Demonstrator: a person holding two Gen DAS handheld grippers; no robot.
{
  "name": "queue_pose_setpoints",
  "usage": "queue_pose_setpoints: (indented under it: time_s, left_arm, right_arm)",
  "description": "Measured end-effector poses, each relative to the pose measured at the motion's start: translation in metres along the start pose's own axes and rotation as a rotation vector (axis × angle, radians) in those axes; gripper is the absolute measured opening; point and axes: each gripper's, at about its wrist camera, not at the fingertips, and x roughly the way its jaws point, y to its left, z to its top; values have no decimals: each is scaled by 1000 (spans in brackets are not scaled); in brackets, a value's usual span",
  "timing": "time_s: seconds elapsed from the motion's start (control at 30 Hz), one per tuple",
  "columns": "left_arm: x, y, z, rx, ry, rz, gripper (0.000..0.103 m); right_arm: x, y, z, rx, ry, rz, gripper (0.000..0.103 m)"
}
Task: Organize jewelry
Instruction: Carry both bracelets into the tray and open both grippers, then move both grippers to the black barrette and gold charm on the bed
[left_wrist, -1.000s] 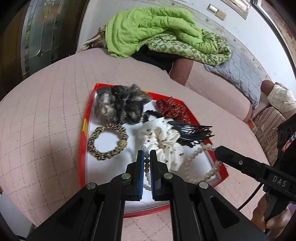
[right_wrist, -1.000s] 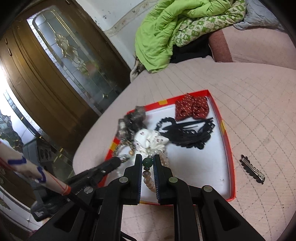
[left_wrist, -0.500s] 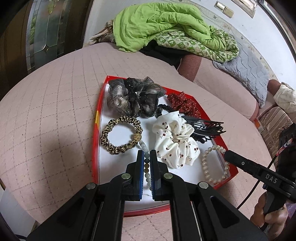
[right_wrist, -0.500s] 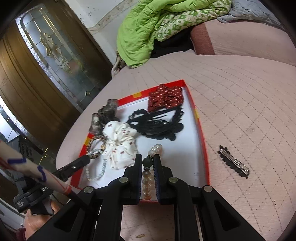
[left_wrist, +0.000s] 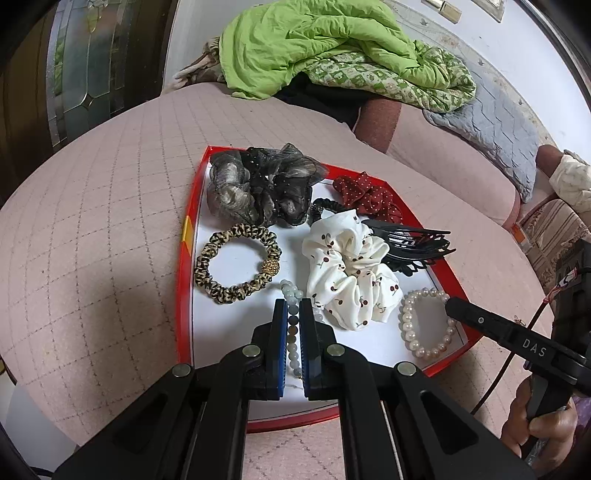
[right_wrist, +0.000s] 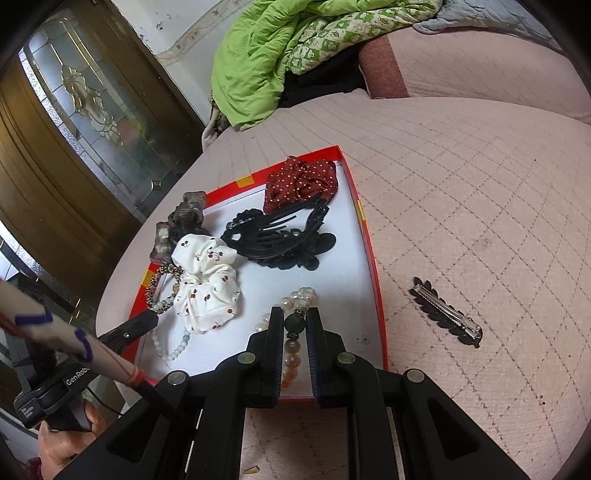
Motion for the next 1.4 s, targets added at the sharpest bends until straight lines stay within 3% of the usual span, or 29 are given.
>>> queue_pose_setpoints:
  time_s: [1.1, 1.17, 1.23, 1.4]
  left_arm:
    - [5, 2, 0, 10, 12, 34, 6]
    - [4, 2, 0, 10, 4, 34, 14]
    - [0, 0, 0, 16, -19, 37, 29]
    - [-13, -14, 0, 62, -85, 31, 29]
  right_arm:
    - [10, 9, -8, -25, 41, 12, 14]
    - [8, 8, -8, -22, 42, 13, 14]
    - [4, 8, -7, -17, 37, 21, 14]
    - [-24, 4, 1, -25, -22, 28, 15]
